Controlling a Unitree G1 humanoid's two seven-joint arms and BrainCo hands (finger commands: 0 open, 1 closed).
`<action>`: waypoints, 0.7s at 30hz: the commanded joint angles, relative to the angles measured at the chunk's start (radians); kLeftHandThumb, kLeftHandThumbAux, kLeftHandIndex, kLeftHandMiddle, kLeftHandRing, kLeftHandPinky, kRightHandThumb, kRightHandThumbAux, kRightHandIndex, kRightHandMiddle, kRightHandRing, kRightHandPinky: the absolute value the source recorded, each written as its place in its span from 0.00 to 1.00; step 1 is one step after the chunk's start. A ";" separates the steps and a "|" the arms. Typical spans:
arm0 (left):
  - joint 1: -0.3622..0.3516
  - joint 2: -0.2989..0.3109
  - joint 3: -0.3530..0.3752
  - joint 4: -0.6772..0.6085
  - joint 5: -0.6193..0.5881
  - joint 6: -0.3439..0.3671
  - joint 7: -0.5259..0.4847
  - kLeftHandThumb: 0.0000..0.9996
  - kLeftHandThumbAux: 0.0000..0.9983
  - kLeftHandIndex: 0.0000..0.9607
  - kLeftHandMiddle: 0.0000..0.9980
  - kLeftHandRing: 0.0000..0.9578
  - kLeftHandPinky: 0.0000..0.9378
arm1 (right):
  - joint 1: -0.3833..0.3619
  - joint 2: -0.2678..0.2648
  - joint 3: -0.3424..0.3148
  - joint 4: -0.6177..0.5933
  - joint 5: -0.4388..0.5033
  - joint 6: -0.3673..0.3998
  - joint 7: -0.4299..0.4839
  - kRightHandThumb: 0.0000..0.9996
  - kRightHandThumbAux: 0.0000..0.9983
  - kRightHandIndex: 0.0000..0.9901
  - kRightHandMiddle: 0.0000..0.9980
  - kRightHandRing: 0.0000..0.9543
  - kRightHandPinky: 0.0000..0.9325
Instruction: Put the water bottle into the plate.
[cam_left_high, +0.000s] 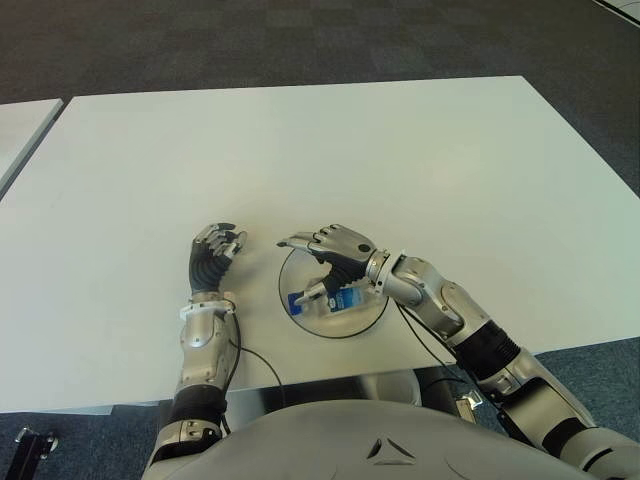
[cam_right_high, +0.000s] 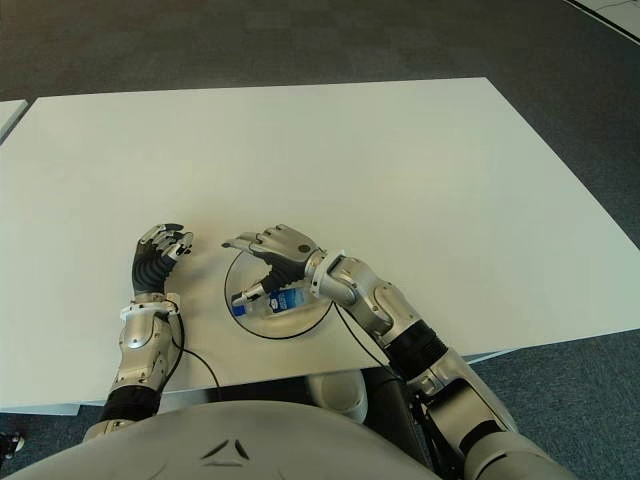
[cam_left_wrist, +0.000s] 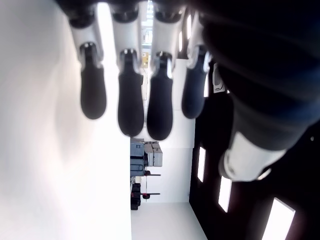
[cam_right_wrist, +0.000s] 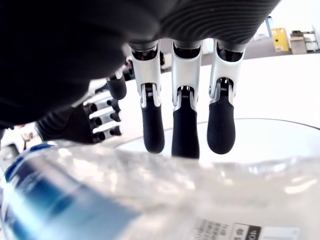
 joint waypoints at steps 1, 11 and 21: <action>0.021 -0.006 0.000 0.021 0.005 0.037 0.012 0.71 0.71 0.45 0.58 0.58 0.57 | 0.019 0.007 -0.009 0.025 0.011 -0.025 -0.042 0.50 0.19 0.00 0.00 0.00 0.00; 0.020 -0.004 -0.001 0.031 -0.017 0.010 -0.017 0.71 0.71 0.45 0.58 0.59 0.59 | 0.039 0.017 -0.035 0.022 0.054 -0.079 -0.100 0.46 0.16 0.00 0.00 0.00 0.00; 0.022 -0.004 -0.003 0.027 -0.020 0.024 -0.020 0.71 0.71 0.45 0.57 0.58 0.57 | 0.028 0.019 -0.086 0.093 0.114 -0.238 -0.237 0.36 0.15 0.00 0.00 0.00 0.00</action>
